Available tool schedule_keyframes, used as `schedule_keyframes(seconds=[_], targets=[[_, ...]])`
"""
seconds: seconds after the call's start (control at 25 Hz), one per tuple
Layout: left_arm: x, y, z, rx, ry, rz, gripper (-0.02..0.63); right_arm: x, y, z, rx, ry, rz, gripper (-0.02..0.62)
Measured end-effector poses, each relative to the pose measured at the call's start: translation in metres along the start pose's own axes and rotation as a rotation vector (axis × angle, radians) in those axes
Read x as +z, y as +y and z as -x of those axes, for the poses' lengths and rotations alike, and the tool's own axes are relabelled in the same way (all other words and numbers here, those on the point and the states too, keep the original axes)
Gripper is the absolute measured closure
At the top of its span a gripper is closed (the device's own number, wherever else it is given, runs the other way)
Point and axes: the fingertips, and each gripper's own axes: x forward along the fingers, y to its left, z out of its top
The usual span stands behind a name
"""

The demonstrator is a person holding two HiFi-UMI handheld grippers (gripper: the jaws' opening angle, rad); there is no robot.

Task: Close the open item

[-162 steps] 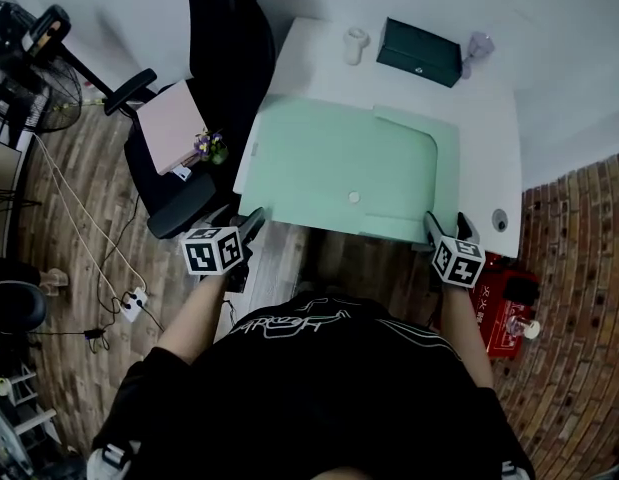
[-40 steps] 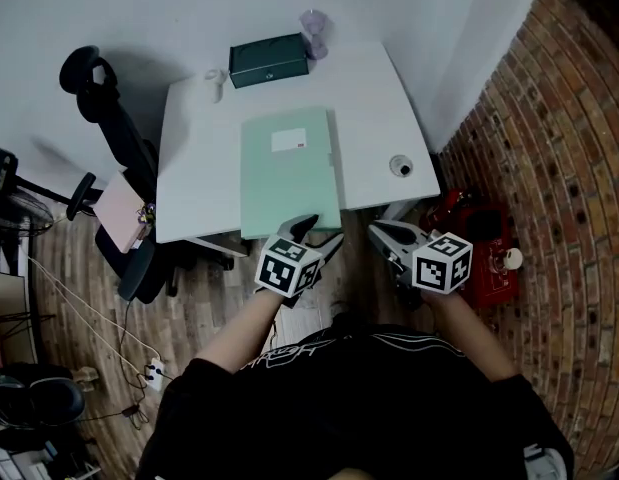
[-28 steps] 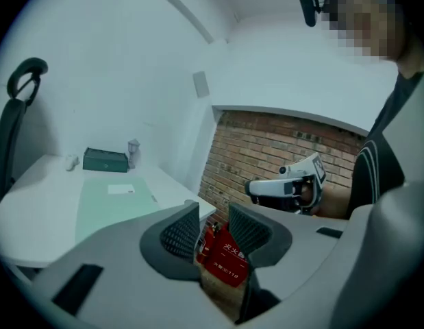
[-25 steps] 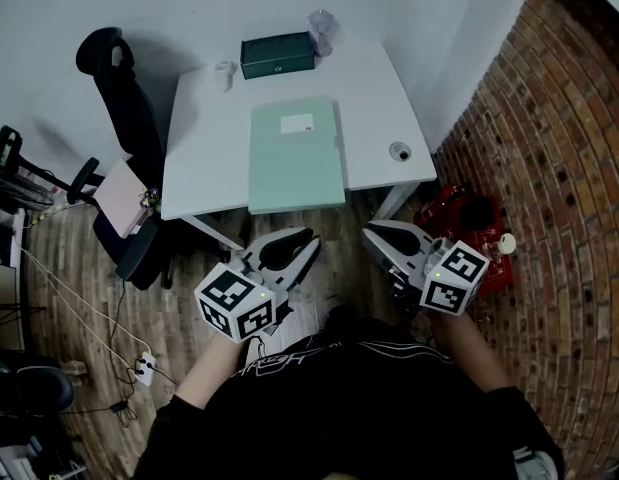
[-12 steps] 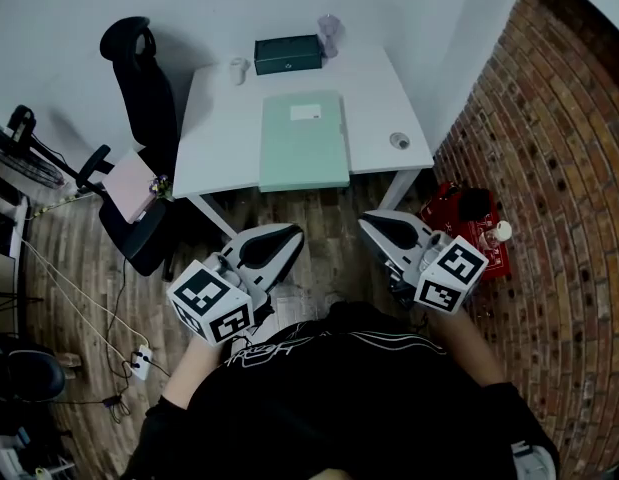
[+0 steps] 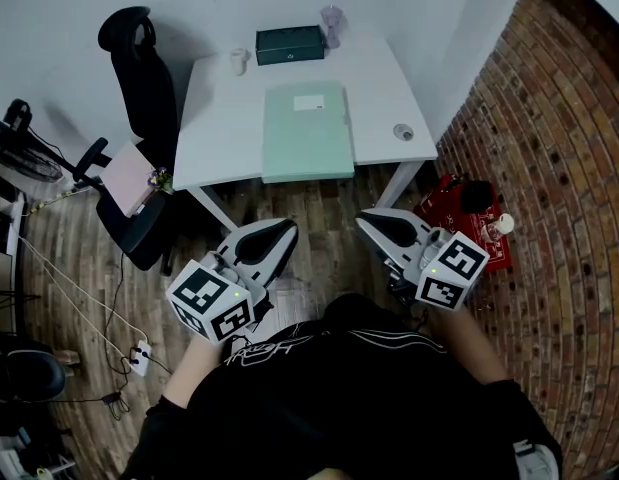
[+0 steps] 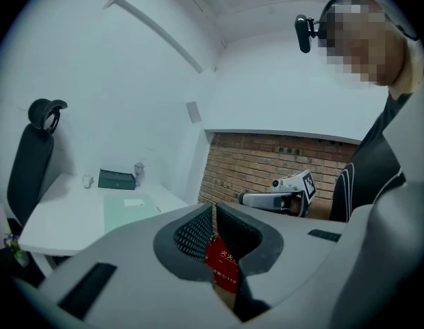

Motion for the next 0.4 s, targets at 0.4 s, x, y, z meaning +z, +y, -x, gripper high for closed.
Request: schedule_keyframes(seconds=[0.4], targets=[[-0.002,0.019,-0.002,0.008,0.015,0.030,0.561,-0.007,-0.011,-0.013,-0.012,0.032,-0.028,0.594]])
